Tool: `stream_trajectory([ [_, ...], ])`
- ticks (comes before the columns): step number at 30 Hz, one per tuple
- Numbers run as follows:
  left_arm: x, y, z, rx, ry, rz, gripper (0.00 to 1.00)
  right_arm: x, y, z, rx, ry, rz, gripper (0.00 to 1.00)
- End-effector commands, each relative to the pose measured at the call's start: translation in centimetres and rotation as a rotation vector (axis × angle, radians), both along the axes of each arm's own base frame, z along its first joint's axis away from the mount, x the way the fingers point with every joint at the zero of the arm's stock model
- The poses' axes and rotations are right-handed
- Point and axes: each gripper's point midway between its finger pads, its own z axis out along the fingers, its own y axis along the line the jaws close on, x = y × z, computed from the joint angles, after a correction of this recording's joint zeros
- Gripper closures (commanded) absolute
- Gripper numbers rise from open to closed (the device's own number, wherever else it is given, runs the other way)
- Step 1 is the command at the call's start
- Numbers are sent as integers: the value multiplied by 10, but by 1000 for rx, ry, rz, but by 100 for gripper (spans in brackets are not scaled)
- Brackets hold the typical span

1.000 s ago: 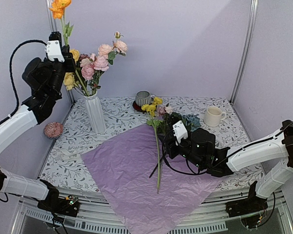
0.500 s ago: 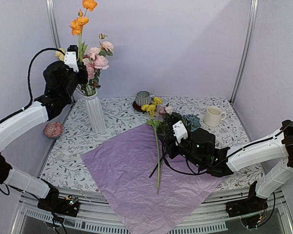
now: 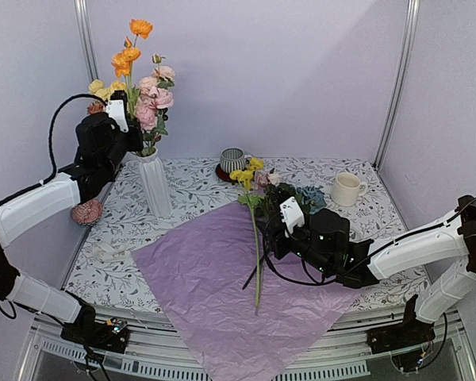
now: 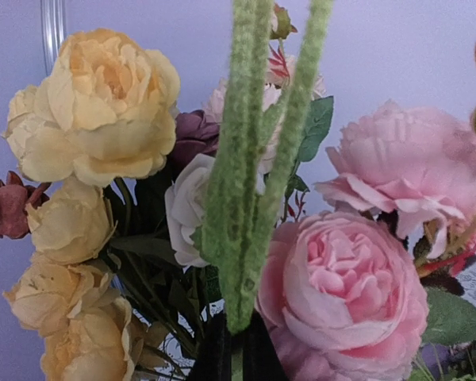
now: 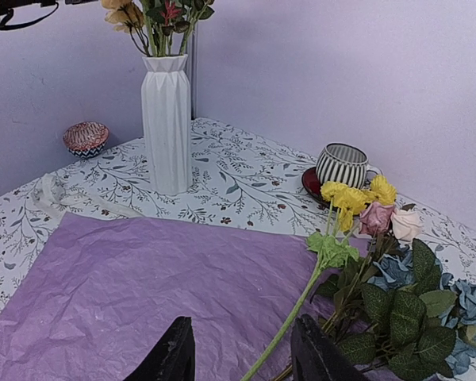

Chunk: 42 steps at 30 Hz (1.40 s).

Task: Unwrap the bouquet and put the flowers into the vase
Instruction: Place the fake flower in the vase.

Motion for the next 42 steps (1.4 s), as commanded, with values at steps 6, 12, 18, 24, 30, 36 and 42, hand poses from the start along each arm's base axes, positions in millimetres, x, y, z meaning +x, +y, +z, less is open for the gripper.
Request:
stream_trajectory([
  [6, 7, 7, -35, -38, 83, 1, 100, 1, 3, 5, 8, -6, 8, 57],
  [12, 13, -3, -51, -40, 121, -47, 100, 1, 3, 4, 5, -4, 8, 57],
  [18, 15, -4, -57, -44, 140, -48, 95, 2, 3, 3, 3, -4, 7, 57],
  [24, 8, -5, -49, -65, 141, -70, 74, 1, 3, 3, 2, -4, 10, 56],
  [30, -10, 0, -37, -87, 137, -80, 58, 2, 3, 4, 3, -3, 7, 56],
  [36, -20, 6, -58, -88, 173, -62, 59, 2, 4, 3, 2, -3, 9, 56],
  [42, -35, 6, -55, -116, 144, -97, 58, 2, 4, 1, -5, 0, 7, 56],
])
